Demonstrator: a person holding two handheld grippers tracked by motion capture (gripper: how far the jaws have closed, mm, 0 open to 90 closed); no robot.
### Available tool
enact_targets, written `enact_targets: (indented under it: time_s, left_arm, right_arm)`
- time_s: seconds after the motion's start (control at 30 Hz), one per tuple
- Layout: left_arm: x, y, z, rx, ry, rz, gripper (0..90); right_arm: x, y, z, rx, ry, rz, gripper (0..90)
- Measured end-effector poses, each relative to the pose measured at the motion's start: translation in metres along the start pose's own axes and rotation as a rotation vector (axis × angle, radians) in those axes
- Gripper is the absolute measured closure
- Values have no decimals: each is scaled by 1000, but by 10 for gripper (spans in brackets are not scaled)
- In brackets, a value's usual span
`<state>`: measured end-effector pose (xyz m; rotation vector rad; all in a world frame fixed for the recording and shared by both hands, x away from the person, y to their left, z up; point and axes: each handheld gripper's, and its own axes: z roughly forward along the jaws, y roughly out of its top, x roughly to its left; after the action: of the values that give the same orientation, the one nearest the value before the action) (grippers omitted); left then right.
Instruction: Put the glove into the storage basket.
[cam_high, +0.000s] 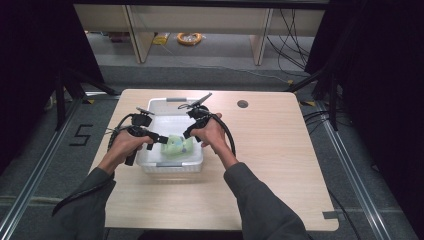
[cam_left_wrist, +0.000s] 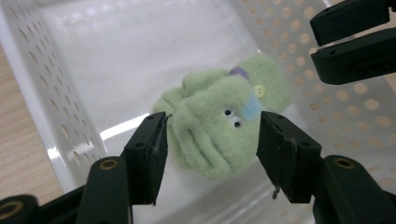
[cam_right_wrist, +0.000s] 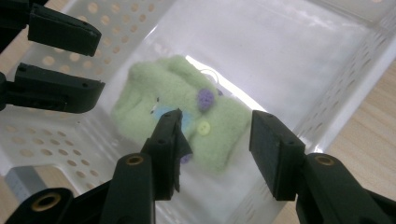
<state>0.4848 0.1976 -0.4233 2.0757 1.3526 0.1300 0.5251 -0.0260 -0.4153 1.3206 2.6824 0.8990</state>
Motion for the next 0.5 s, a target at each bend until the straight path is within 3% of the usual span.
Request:
enact_targets:
  time_s: [0.17, 0.5]
  left_arm:
    - [-5, -4, -9, -41, -16, -2, 368]
    - [-29, -15, -24, -116, -59, 20, 262]
  right_arm:
    - [0, -5, -13, -28, 13, 2, 497]
    - [0, -24, -43, -82, 51, -19, 410]
